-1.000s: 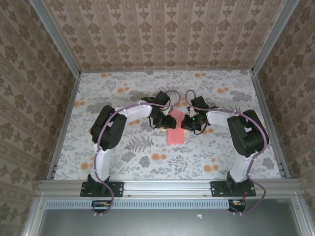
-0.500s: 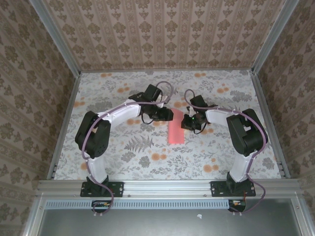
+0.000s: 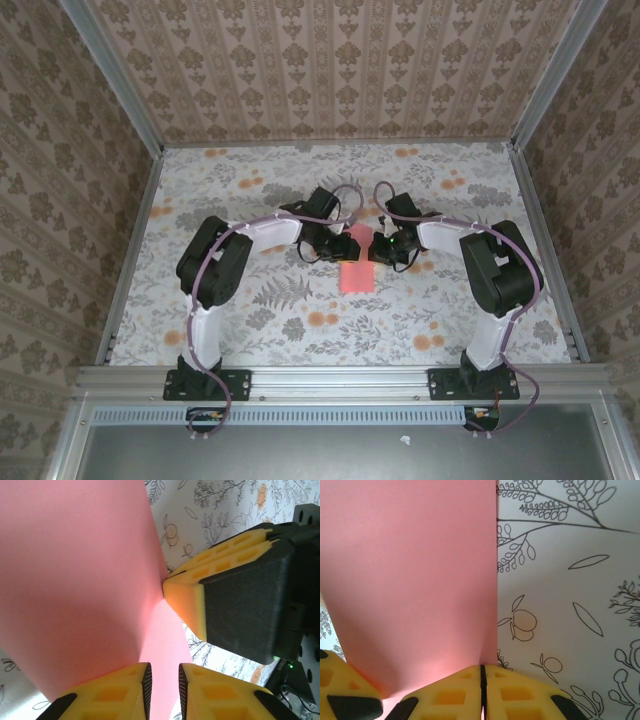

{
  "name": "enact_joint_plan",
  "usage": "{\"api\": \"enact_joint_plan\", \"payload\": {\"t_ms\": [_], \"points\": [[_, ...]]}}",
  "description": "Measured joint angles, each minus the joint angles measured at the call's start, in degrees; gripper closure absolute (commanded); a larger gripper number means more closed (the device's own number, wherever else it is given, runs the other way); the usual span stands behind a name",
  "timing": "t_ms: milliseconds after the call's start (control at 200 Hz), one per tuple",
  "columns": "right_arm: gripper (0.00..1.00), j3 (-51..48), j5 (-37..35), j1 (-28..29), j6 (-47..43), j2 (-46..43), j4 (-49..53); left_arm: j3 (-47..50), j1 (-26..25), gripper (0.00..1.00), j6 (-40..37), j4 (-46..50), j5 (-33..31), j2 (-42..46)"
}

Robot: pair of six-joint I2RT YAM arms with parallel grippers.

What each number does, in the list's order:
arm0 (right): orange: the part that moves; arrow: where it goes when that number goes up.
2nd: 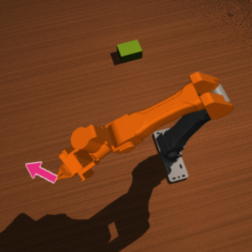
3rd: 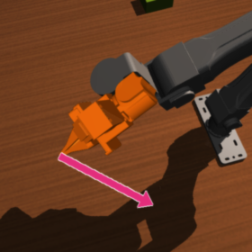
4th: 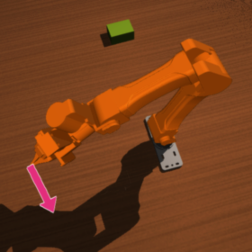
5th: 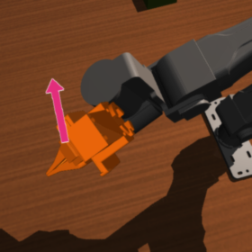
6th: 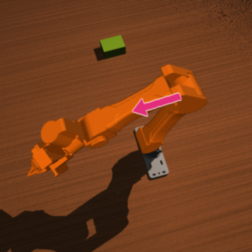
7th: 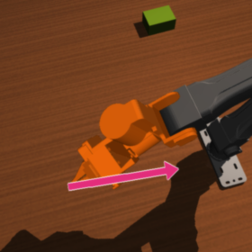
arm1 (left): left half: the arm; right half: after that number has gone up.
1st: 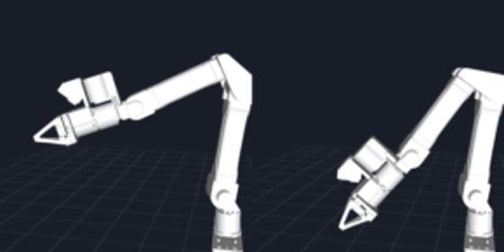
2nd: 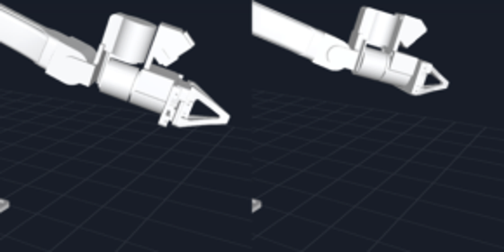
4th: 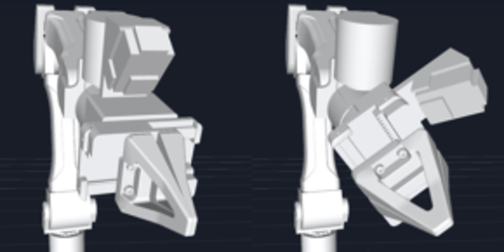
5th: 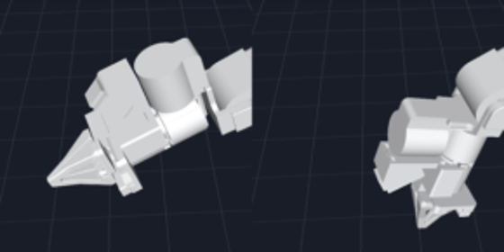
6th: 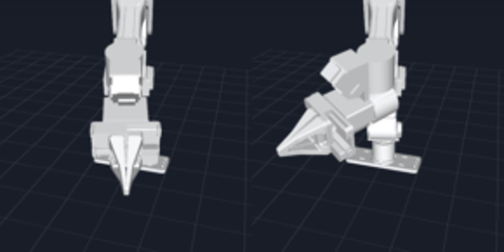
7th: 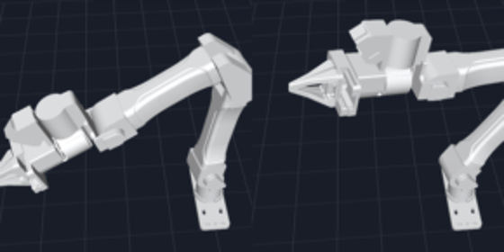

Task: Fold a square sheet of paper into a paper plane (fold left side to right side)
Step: First fold the square sheet of paper in half at the center of the table.

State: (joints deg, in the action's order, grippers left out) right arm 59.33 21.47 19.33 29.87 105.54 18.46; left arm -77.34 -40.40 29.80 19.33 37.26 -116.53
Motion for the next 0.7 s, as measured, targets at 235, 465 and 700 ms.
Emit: {"api": "enact_joint_plan", "payload": {"t_ms": [235,465,700], "points": [[0.90,0.8,0.0,0.0,-0.9,0.4,1.2,2.6,1.2,0.79,0.0,-0.1,-1.7,0.0],[0.91,1.2,-0.1,0.0,-1.5,0.6,1.7,5.0,2.4,0.81,-0.1,-0.9,-2.1,0.0],[0.91,1.4,-0.3,0.1,-1.7,0.6,2.1,6.3,3.2,0.83,-0.4,-2.8,-1.0,0.1]]}}
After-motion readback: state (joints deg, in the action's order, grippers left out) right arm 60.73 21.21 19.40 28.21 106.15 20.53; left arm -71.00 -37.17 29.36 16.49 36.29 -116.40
